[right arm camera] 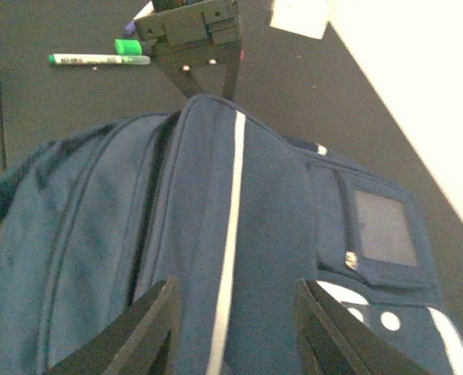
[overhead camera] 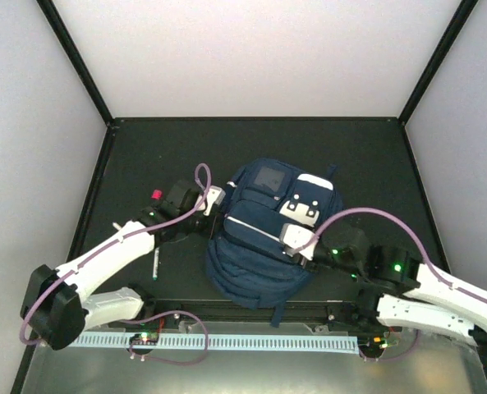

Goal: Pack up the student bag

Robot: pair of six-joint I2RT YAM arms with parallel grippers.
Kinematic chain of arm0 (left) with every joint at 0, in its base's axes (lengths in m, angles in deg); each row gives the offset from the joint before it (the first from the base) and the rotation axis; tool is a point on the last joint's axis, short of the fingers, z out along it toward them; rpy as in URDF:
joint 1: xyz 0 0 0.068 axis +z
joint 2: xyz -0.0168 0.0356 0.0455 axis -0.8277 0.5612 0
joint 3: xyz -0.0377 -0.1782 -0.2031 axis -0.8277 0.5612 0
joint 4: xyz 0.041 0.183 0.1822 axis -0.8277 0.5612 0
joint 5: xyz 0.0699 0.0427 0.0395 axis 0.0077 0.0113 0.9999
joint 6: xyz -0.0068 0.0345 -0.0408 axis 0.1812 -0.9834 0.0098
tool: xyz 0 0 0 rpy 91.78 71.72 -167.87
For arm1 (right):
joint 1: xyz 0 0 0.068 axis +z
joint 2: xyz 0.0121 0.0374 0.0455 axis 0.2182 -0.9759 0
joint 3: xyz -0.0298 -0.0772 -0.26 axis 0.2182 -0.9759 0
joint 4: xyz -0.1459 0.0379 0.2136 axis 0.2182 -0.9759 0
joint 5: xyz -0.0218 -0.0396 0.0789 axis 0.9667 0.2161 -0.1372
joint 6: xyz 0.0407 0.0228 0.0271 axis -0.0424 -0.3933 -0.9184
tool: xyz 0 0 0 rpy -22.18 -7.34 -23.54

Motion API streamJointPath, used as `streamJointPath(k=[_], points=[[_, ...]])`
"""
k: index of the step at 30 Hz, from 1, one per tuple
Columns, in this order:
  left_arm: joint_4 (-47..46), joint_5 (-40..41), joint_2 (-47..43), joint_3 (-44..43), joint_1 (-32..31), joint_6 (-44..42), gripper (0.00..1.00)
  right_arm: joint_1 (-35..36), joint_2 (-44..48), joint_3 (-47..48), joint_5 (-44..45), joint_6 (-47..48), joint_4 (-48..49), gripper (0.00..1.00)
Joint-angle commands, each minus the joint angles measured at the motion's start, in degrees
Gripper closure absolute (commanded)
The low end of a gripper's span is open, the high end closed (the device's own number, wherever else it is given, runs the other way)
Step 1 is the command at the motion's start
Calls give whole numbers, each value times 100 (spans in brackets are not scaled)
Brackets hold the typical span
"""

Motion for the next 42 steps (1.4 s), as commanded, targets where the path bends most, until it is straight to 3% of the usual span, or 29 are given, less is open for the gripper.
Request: streamJointPath(k=[1, 5, 16, 18, 21, 26, 34, 35, 37, 42], points=[[-517, -704, -312, -54, 16, -276, 99, -16, -818, 348, -535, 48, 367, 49], [-562, -626, -453, -11, 23, -323, 98, -9, -1430, 506, -835, -79, 723, 39], [-448, -500, -298, -180, 36, -396, 98, -8, -2385, 465, -326, -319, 725, 39], [-404, -439, -241, -230, 34, -404, 98, -8, -2391, 434, -2, -402, 776, 45], [-339, -224, -101, -288, 46, -377, 98, -8, -2275, 384, 362, -431, 881, 68], [-461, -25, 281, -367, 159, -169, 99, -44, -2022, 311, 558, -467, 1099, 96], [-562, 51, 1421, -1199, 453, -151, 98, -575, -2218, 574, 627, -1311, 1405, 98], [-431, 158, 1471, -1340, 519, -140, 92, -696, -2324, 658, 689, -1520, 1381, 98], [-211, 505, 1388, -1484, 658, -99, 70, -952, -2589, 901, 617, -1837, 1252, 98], [218, 1570, 610, -1206, 1230, 117, 27, -1500, -2868, 1093, -108, -2208, 1448, 98]])
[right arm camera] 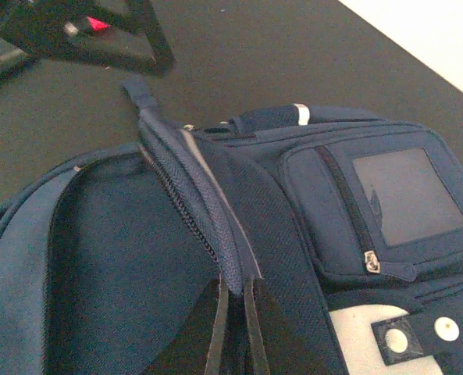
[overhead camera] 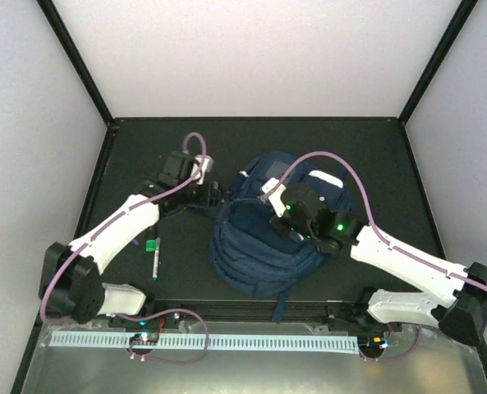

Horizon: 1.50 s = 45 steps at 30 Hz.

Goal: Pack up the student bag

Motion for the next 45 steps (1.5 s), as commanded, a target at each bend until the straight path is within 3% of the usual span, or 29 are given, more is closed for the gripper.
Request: streamJointPath(k=[1, 3, 9, 15, 24, 29, 34, 40, 45], points=[[467, 1313, -697, 94, 551, 414, 21, -442, -74, 167, -482, -576, 473, 98], [663, 1556, -842, 258, 890, 632, 18, -571, -82, 139, -638, -604, 612, 98], [211, 1497, -770, 728, 1807, 868, 23, -676, -127, 213, -885, -409, 663, 98], [917, 1542, 590, -311, 2456, 407, 18, -763, 49, 231, -1103, -288, 556, 98], [1218, 944, 1875, -820, 3075, -9, 19, -821, 304, 140, -1254, -158, 490, 98], [1493, 835, 2322, -1071, 3245, -264, 31, -832, 305, 214, -1451, -199, 434, 98], [1621, 843, 2685, -1128, 3258, -290, 34, -832, 354, 203, -1593, -212, 411, 98], [1677, 551, 3057, -1204, 3257, -254, 44, -836, 378, 123, -1705, -297, 403, 98], [1671, 502, 3024, -1197, 3258, -252, 62, -836, 374, 169, -1672, -353, 373, 98]])
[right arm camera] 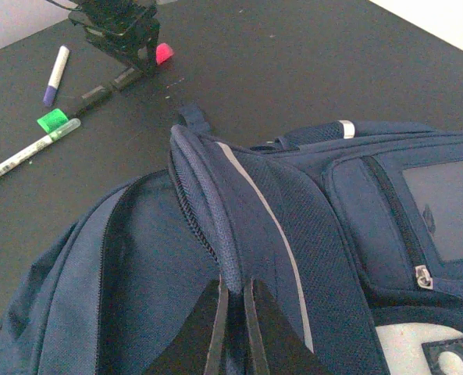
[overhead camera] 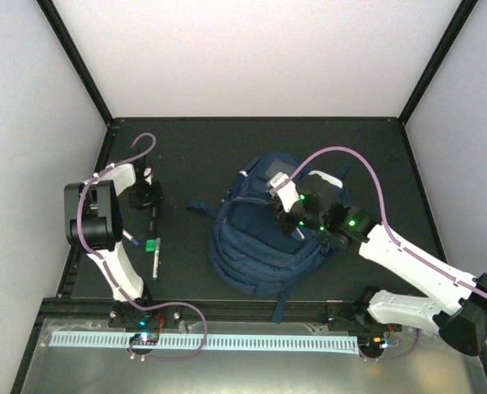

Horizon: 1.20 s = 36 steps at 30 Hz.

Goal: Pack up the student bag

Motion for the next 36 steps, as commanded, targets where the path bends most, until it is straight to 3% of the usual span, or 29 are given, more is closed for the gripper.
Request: streamJointPath(k=[1, 4, 9, 19, 22, 25, 31, 36], points=[[152, -253, 81, -58, 33, -78, 65, -63, 123, 161, -33, -127, 285, 98], [218, -166, -70, -79, 18, -84, 73, -66, 37, 263, 3, -144, 270, 98], [443, 98, -602, -82, -279, -37, 74, -73, -149, 398, 78, -149, 310, 98], [-127, -1393, -3187, 1244, -1386, 603, 74, -201, -612, 715, -22, -521, 411, 98], [-749, -2203, -4060, 1865, -1999, 1454, 73, -281, -675, 768, -62, -637, 466, 98], [-1633, -2443, -4819, 2478, -2842, 2909, 72, -320, -683, 753, -156, -731, 553, 98], [-3385, -1611, -5966, 3374, -4527, 5004, 74, -342, -731, 640, -164, -984, 689, 98], [-4614, -924, -6052, 3882, -5316, 5990, 74, -335, -676, 630, -169, -1071, 831, 98]])
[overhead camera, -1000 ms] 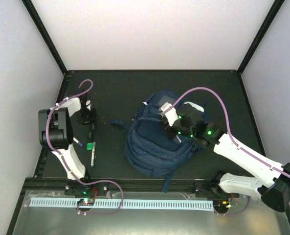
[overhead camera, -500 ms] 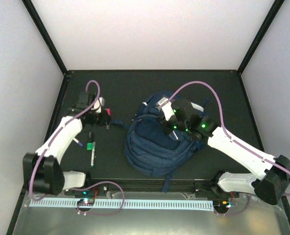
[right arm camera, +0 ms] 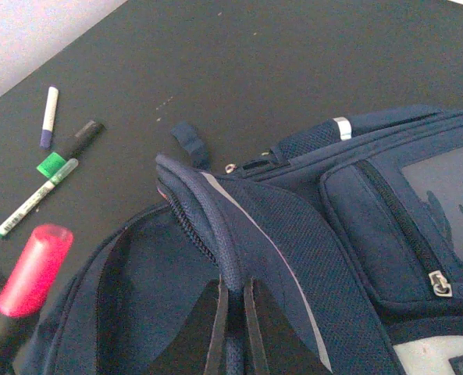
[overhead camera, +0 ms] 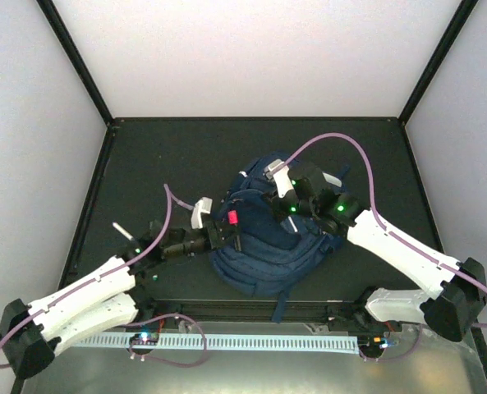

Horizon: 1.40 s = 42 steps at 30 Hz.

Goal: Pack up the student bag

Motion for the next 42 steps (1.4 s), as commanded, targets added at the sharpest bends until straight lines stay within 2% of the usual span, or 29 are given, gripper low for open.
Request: streamJointPath(k=[1, 4, 5, 8, 12, 18, 27, 30, 31, 33, 37, 39, 42], points=[[-1549, 749, 90, 156, -481, 1366, 74, -65, 97, 94, 20, -189, 788, 98], [-2097, 1133, 322, 294, -715, 1983, 73, -69, 167, 95, -49, -125, 818, 98], [-2245, 1316, 397, 349, -797, 2455, 73, -64, 221, 82, -92, -73, 845, 98], [-2756, 2092, 537, 456, -1176, 3050, 72, -56, 400, -89, -142, 5, 1049, 98], [-2521, 3049, 736, 373, -1591, 3881, 73, -60, 518, -150, -61, 22, 1059, 98], [-3393, 3314, 1482, 319, -1650, 4426, 76, -51, 697, -319, -195, 134, 1201, 98], [-3580, 3253, 2711, -517, -1621, 4681, 77, -60, 950, -423, -450, 492, 1304, 98], [-4073, 3235, 3264, -512, -1549, 4819, 76, -60, 1130, -563, -484, 588, 1445, 98], [-4318, 3199, 3387, -495, -1500, 4760, 72, -55, 1167, -604, -296, 551, 1455, 98], [-4478, 2996, 3523, -571, -1406, 4643, 54, -60, 1203, -617, 20, 594, 1348, 98], [-3281, 2887, 3246, -847, -1395, 4571, 8, -55, 1222, -599, 208, 844, 1128, 98], [-2933, 3052, 3014, -856, -1395, 4410, 4, -55, 1231, -611, 288, 832, 1126, 98], [-2465, 3257, 2600, -891, -1395, 4136, 6, -61, 1291, -684, 517, 719, 1256, 98]])
